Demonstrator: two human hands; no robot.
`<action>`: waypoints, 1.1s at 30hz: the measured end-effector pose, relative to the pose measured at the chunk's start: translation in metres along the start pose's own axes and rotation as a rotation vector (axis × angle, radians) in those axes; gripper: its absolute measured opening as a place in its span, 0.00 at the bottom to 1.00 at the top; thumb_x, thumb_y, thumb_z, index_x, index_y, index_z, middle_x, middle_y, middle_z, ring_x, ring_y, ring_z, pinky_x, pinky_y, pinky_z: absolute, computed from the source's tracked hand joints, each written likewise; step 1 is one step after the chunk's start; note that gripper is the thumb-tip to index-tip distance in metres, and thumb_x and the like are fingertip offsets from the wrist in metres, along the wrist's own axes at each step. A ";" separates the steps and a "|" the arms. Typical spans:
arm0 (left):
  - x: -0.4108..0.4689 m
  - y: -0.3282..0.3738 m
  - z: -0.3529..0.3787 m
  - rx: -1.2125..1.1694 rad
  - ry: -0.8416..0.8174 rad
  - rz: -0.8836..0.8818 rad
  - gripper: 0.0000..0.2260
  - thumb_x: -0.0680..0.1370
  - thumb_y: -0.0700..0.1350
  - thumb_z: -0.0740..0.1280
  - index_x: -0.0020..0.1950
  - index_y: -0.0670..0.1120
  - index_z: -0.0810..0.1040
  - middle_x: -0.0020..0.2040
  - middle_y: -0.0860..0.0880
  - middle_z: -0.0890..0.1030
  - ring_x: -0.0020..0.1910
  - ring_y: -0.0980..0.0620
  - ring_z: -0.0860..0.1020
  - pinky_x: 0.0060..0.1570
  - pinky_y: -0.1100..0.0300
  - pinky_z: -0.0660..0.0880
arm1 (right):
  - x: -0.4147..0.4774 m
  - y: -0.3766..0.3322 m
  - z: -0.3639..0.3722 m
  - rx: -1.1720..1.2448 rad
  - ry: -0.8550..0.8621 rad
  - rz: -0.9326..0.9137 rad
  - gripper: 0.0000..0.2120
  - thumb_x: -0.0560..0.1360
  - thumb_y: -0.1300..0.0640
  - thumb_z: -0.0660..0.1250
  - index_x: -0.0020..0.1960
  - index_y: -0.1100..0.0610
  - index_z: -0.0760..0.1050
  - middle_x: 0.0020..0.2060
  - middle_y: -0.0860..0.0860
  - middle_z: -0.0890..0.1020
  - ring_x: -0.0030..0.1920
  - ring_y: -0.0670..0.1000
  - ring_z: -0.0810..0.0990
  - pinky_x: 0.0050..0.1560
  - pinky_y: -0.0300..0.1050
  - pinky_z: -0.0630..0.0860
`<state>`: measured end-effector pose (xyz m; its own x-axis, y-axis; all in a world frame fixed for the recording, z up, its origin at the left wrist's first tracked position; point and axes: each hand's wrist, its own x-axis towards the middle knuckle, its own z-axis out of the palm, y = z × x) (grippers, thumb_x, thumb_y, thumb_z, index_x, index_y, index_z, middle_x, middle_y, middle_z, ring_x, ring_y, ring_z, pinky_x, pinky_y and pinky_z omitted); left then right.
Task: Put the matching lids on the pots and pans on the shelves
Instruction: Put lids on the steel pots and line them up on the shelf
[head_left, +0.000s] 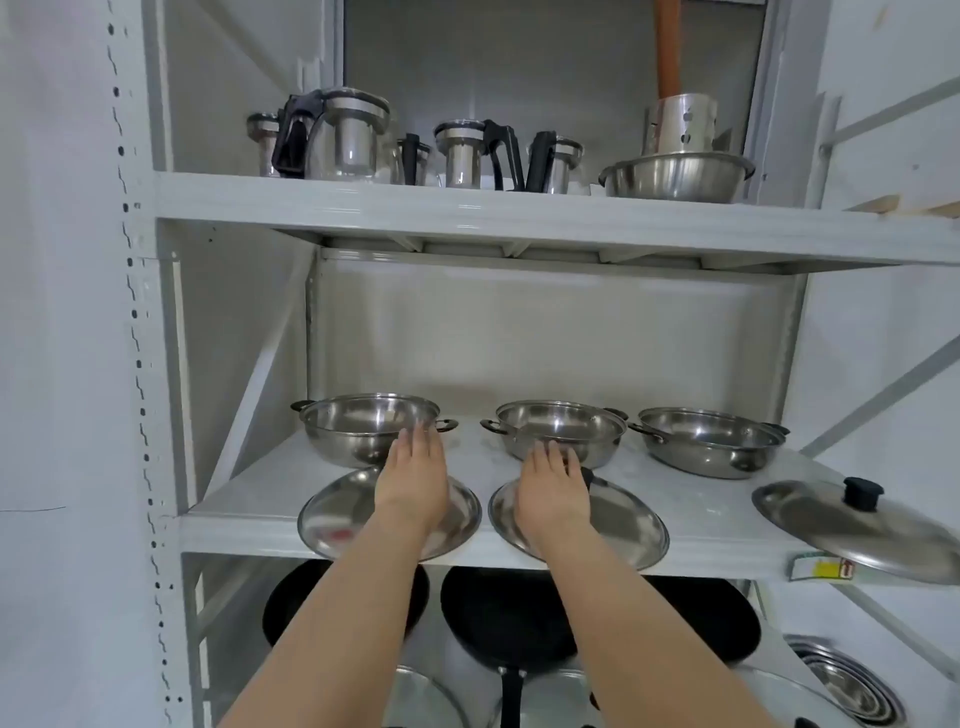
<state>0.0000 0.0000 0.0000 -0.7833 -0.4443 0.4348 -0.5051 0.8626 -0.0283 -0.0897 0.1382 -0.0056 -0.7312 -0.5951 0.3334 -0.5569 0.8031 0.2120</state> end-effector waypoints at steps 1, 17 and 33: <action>0.000 -0.003 0.002 0.028 -0.039 -0.036 0.28 0.80 0.40 0.53 0.79 0.41 0.45 0.79 0.39 0.47 0.77 0.39 0.46 0.77 0.49 0.47 | 0.001 0.002 0.002 -0.014 -0.037 0.034 0.29 0.80 0.56 0.49 0.78 0.63 0.46 0.78 0.58 0.49 0.78 0.59 0.45 0.77 0.57 0.44; 0.008 -0.015 0.006 -0.097 -0.139 -0.209 0.18 0.77 0.31 0.59 0.66 0.41 0.72 0.66 0.42 0.67 0.66 0.39 0.66 0.60 0.50 0.73 | 0.026 0.016 0.010 0.360 -0.103 0.425 0.20 0.76 0.62 0.61 0.68 0.59 0.69 0.66 0.56 0.68 0.64 0.63 0.67 0.66 0.52 0.68; -0.014 0.000 -0.046 -0.025 -0.116 -0.162 0.16 0.79 0.34 0.58 0.66 0.40 0.71 0.66 0.41 0.70 0.67 0.39 0.67 0.62 0.47 0.71 | -0.009 0.029 -0.038 0.388 -0.005 0.405 0.19 0.77 0.63 0.60 0.67 0.59 0.70 0.66 0.57 0.70 0.65 0.63 0.67 0.67 0.52 0.66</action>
<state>0.0278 0.0176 0.0348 -0.7298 -0.6013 0.3255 -0.6197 0.7828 0.0565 -0.0849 0.1679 0.0323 -0.9184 -0.2419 0.3132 -0.3340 0.8982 -0.2857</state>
